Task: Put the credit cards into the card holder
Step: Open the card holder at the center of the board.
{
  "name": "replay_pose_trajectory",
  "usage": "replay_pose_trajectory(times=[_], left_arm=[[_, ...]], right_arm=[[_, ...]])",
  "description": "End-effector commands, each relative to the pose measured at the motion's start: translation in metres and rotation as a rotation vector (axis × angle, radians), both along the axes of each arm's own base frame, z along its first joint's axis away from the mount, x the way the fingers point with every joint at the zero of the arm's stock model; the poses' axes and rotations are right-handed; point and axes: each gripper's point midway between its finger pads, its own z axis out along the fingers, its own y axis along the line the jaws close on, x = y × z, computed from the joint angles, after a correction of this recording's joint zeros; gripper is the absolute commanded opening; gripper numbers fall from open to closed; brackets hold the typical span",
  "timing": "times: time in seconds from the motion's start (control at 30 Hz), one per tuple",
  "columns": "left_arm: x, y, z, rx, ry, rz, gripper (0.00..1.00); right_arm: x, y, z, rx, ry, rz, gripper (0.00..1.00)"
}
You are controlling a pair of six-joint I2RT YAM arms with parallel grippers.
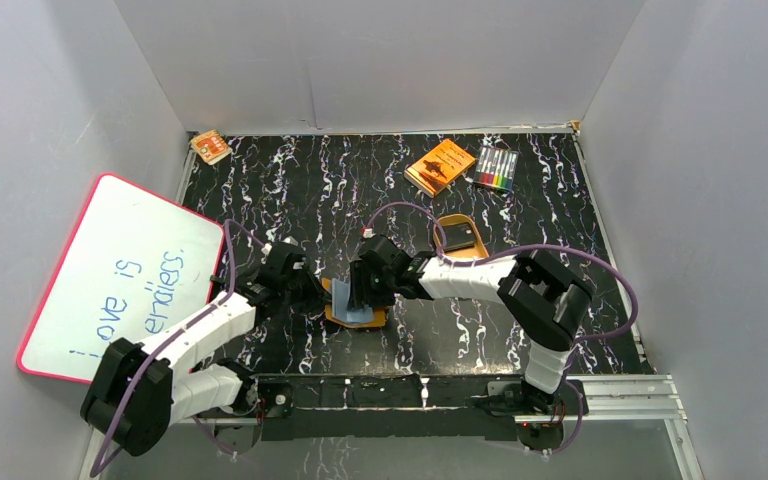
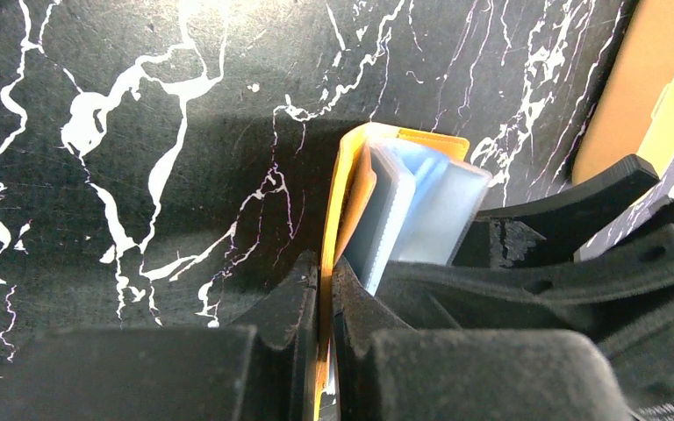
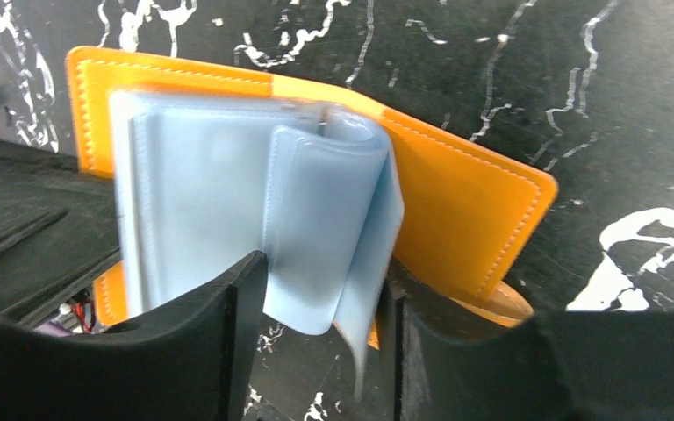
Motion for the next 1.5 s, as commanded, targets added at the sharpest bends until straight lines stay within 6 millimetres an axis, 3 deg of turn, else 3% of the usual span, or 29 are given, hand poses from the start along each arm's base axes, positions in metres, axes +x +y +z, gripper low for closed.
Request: replay_pose_trajectory(times=[0.0, 0.07, 0.4, 0.43, 0.53, 0.73, 0.8, 0.97, 1.07, 1.23, 1.47], left_arm=[[-0.001, -0.001, 0.010, -0.006, -0.029, -0.018, 0.00], [-0.002, 0.002, 0.009, 0.006, -0.028, -0.017, 0.00], [-0.003, 0.015, -0.003, 0.099, -0.008, -0.017, 0.00], [-0.003, 0.017, -0.002, 0.108, -0.007, -0.015, 0.01], [0.001, 0.023, 0.005, 0.141, -0.029, -0.002, 0.20], [0.006, 0.035, 0.027, 0.193, -0.075, 0.021, 0.58], [0.005, 0.041, 0.034, 0.217, -0.084, 0.031, 0.63], [0.010, 0.038, 0.061, 0.173, -0.156, 0.040, 0.65], [0.017, 0.015, 0.073, 0.075, -0.190, -0.014, 0.64], [0.013, -0.003, 0.054, 0.018, -0.115, -0.066, 0.63], [0.006, -0.002, 0.026, 0.031, -0.063, -0.075, 0.62]], right_arm=[[0.006, -0.030, -0.020, -0.115, -0.013, -0.041, 0.48], [0.006, -0.036, -0.023, -0.128, -0.012, -0.046, 0.39], [0.001, -0.058, -0.026, -0.158, -0.018, -0.068, 0.13], [0.000, -0.060, -0.027, -0.161, -0.017, -0.068, 0.10], [-0.002, -0.064, -0.028, -0.168, -0.011, -0.073, 0.01], [-0.005, -0.067, -0.031, -0.173, 0.002, -0.078, 0.00], [-0.005, -0.066, -0.031, -0.170, 0.004, -0.077, 0.00], [-0.004, -0.065, -0.030, -0.166, 0.001, -0.075, 0.00], [-0.004, -0.062, -0.030, -0.161, 0.002, -0.070, 0.00], [-0.004, -0.060, -0.030, -0.153, 0.009, -0.066, 0.00], [-0.007, -0.062, -0.033, -0.126, 0.033, -0.075, 0.00]])
